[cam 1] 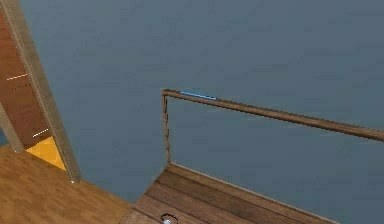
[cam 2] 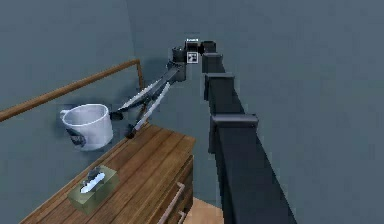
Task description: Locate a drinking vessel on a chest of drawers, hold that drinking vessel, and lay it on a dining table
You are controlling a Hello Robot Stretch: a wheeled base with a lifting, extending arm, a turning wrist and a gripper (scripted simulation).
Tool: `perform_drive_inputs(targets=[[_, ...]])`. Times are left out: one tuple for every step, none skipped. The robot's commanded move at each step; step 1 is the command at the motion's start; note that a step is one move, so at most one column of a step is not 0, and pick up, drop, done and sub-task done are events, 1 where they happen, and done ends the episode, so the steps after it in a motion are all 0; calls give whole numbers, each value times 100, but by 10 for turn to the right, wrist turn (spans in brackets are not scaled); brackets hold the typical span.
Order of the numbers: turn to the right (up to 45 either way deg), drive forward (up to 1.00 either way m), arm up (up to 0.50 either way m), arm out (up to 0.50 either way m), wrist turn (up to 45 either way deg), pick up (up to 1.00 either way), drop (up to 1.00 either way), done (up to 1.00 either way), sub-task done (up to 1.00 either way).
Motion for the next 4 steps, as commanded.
perform_drive_inputs(targets=[[0, 0, 0, -48, 0, 0, 0, 0, 0], [-450, 0, 0, 0, 0, 0, 0, 0, 0], [-450, 0, 0, 0, 0, 0, 0, 0, 0], [-120, 0, 0, 0, 0, 0, 0, 0, 0]])
